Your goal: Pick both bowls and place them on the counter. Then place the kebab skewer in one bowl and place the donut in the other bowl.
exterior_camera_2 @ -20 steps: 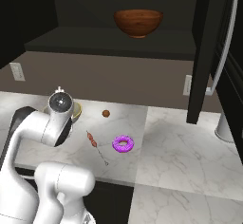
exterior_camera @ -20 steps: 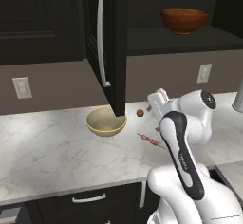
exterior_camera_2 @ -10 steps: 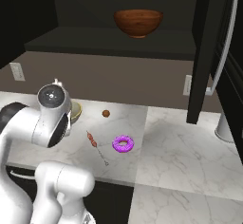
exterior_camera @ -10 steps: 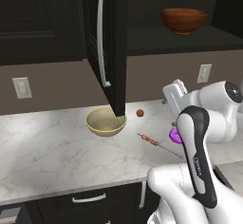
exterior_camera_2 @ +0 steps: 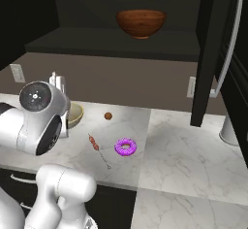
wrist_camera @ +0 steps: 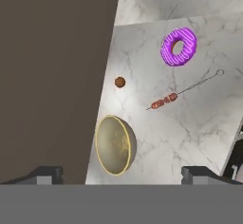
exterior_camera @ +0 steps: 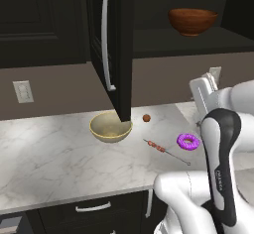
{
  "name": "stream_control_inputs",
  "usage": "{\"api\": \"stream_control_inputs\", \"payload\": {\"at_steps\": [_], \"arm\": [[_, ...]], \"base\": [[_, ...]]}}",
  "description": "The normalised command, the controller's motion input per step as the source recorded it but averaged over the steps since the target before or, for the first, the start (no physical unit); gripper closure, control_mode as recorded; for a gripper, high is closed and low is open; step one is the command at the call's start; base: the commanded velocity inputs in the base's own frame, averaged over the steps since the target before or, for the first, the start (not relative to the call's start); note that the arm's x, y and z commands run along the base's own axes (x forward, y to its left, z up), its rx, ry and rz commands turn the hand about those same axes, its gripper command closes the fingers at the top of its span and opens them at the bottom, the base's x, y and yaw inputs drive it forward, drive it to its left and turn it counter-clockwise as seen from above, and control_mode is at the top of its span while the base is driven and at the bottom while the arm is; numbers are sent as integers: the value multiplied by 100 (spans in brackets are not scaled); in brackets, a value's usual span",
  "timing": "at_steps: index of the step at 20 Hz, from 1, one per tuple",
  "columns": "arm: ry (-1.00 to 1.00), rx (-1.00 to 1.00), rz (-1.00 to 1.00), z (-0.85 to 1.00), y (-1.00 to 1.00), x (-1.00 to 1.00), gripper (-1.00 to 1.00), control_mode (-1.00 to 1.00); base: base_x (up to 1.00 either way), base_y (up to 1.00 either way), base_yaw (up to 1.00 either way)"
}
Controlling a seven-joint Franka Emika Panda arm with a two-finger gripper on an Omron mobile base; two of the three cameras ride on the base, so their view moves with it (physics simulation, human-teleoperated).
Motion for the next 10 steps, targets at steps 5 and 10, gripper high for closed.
{"api": "stream_control_inputs", "payload": {"at_steps": [5, 10], "arm": [[0, 0, -10, 53, -28, -26, -100, -100], [-7, 0, -3, 51, -27, -28, -100, -100]], "base": [[0, 0, 0], [0, 0, 0]]}}
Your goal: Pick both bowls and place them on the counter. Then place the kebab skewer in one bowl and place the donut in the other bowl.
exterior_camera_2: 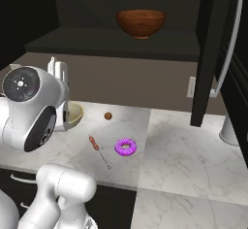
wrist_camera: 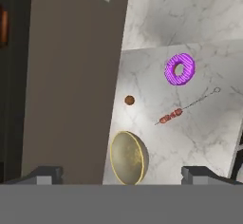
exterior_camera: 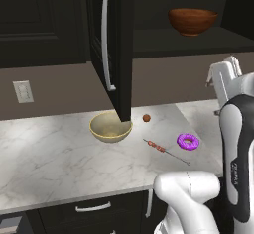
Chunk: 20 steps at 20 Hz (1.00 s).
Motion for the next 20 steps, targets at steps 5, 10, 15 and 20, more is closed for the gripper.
{"api": "stream_control_inputs", "payload": {"at_steps": [5, 10, 15, 20], "arm": [[-27, 0, 0, 40, -23, -8, -100, -100], [-22, 0, -2, 41, -23, 5, -100, -100], [0, 0, -9, 51, -16, 22, -100, -100], [2, 6, -2, 53, -18, 22, -100, -100]], "base": [[0, 0, 0], [0, 0, 0], [0, 0, 0], [0, 0, 0]]}}
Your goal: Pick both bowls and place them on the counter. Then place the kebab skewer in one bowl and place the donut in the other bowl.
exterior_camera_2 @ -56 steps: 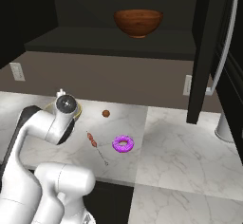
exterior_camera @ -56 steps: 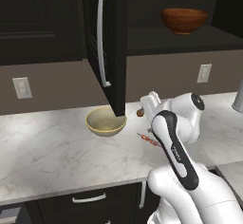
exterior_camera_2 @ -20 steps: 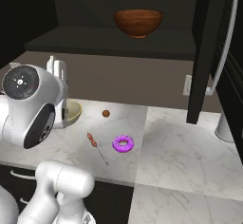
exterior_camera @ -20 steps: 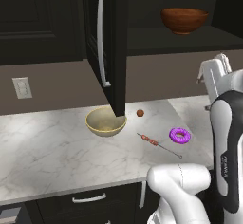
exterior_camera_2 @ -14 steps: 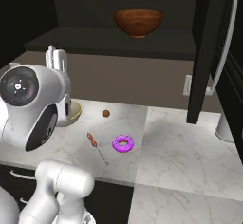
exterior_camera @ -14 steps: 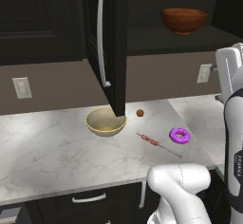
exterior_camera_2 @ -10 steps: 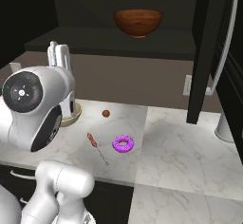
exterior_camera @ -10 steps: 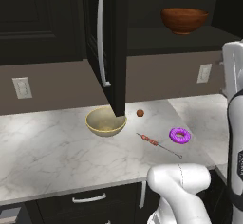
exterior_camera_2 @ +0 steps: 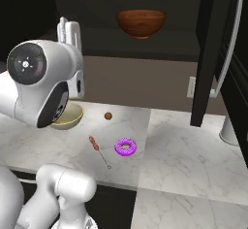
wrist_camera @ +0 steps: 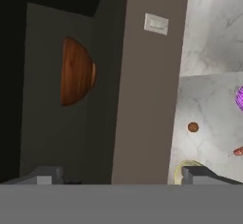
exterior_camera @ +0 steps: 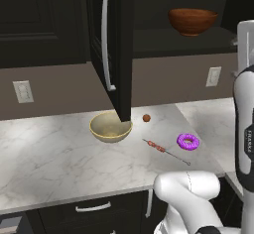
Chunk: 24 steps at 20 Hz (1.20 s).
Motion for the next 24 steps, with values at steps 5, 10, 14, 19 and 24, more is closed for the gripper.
{"api": "stream_control_inputs", "payload": {"at_steps": [5, 10, 14, 19, 24], "arm": [[0, 14, 5, 41, -20, 24, -100, -100], [0, 17, 10, 28, -26, 23, -100, -100], [-2, 6, 4, 2, -15, 33, -100, -100], [0, 3, 0, 0, -6, 48, -100, -100], [0, 9, 0, -4, -1, 62, -100, -100]], "base": [[0, 0, 0], [0, 0, 0], [0, 0, 0], [0, 0, 0], [0, 0, 0]]}}
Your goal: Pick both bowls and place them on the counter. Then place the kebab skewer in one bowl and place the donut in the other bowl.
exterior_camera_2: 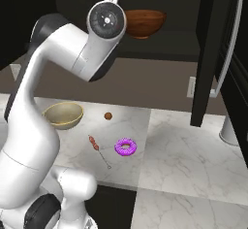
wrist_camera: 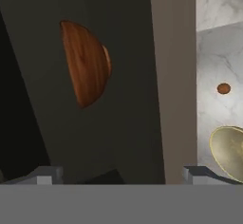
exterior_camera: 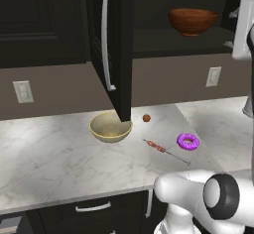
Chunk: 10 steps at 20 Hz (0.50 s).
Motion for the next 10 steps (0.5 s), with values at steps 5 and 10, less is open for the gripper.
{"api": "stream_control_inputs", "payload": {"at_steps": [5, 10], "arm": [[0, 14, 4, -4, -5, 66, -100, -100], [0, 2, 1, 1, -14, 60, -100, -100]], "base": [[0, 0, 0], [0, 0, 0]]}}
